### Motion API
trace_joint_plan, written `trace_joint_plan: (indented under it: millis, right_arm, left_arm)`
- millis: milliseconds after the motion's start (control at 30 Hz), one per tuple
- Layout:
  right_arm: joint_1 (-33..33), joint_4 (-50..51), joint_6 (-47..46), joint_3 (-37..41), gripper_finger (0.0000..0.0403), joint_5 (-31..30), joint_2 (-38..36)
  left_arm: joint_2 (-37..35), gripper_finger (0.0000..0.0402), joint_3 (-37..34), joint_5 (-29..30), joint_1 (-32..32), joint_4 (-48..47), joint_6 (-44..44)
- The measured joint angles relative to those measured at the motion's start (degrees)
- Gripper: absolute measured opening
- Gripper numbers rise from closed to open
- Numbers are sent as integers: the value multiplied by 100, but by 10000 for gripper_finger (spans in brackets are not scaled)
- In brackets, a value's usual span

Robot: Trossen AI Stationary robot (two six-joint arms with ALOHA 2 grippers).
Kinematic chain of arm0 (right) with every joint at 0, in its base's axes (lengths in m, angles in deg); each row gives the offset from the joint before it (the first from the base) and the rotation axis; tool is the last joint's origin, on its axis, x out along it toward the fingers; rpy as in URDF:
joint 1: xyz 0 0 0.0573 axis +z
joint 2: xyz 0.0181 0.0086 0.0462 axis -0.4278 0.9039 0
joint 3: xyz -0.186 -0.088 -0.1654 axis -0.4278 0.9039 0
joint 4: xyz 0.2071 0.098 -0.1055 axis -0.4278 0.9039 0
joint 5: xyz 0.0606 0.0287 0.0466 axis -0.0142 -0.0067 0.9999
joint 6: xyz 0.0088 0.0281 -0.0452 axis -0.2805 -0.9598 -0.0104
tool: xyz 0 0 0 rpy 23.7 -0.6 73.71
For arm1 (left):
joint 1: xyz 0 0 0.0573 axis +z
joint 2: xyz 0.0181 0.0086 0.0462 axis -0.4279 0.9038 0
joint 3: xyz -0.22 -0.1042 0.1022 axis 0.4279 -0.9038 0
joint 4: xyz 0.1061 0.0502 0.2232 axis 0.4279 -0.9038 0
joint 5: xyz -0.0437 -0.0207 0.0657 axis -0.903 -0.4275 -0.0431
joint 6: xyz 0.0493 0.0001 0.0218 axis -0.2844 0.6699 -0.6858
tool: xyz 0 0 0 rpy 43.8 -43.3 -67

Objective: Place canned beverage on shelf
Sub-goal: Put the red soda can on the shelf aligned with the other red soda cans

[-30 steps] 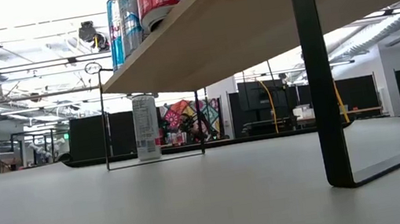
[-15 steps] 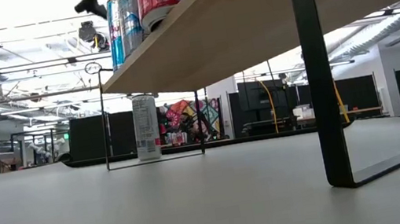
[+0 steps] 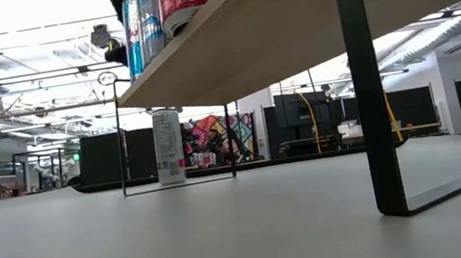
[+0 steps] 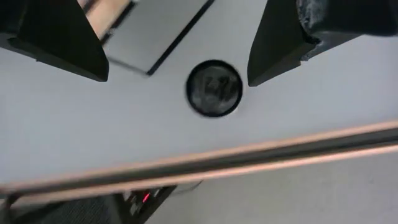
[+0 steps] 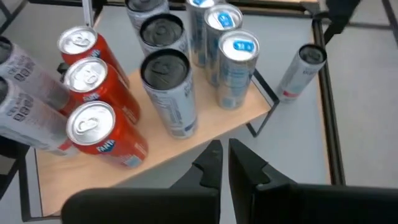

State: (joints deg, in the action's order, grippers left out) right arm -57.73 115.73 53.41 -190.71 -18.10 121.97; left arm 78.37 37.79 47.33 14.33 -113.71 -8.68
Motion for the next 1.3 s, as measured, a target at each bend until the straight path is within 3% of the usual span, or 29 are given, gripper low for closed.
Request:
trace_joint_plan:
  millis: [400, 1000, 1133, 1300]
  right_arm:
    - [-31, 27, -276, 0, 0, 5, 212]
    - [-25, 22, -451, 2, 0, 5, 240]
    - [-25, 12, -448, 2, 0, 3, 242]
    - [-25, -218, -658, 2, 0, -12, 290]
  left_arm:
    - [848, 396, 0, 4, 11, -154, -366]
    - [1443, 395, 7, 200, 44, -547, -973]
    - [1456, 371, 7, 216, 67, -561, -1018]
    - [1510, 312, 7, 50, 90, -580, -1233]
